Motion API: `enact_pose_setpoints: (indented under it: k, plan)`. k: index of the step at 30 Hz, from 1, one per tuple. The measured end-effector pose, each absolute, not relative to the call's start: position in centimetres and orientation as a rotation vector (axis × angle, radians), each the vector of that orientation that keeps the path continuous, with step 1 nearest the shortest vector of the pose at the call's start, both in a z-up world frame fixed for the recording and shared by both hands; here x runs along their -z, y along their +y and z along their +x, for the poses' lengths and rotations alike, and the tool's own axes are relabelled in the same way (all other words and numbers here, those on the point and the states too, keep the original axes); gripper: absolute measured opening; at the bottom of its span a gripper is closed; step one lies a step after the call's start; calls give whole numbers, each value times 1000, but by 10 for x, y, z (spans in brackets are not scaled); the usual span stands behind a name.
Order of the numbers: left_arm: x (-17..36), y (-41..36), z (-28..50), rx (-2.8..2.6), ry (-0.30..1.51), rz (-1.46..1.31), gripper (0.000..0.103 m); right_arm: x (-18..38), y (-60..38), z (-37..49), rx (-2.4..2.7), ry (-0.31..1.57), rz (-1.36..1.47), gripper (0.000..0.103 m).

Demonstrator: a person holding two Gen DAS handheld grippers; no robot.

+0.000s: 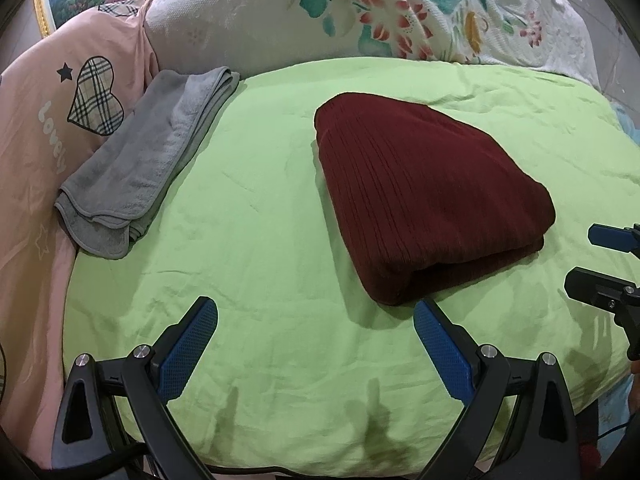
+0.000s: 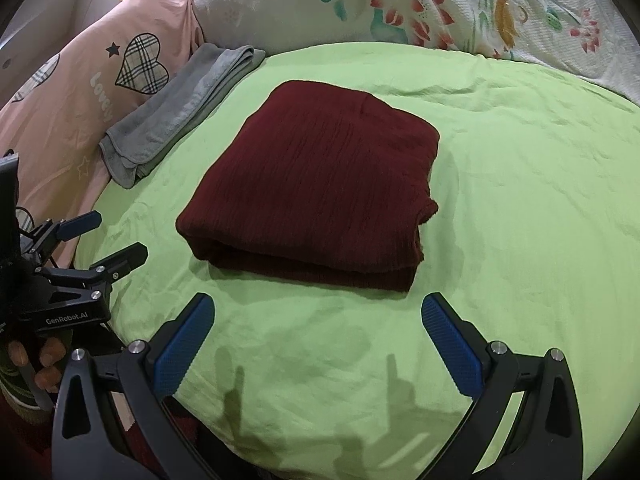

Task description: Fold large clothes

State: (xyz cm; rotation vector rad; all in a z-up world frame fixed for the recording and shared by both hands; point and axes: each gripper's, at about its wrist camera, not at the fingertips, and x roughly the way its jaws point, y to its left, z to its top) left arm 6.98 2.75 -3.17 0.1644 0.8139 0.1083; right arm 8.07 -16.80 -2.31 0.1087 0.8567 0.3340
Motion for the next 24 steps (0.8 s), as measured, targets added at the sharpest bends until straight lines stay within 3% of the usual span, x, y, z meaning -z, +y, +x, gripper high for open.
enact_pose_setpoints:
  k: [24]
  plan:
    - [23, 34, 87, -100, 815, 106, 99, 19, -177, 115, -337, 860, 170, 103]
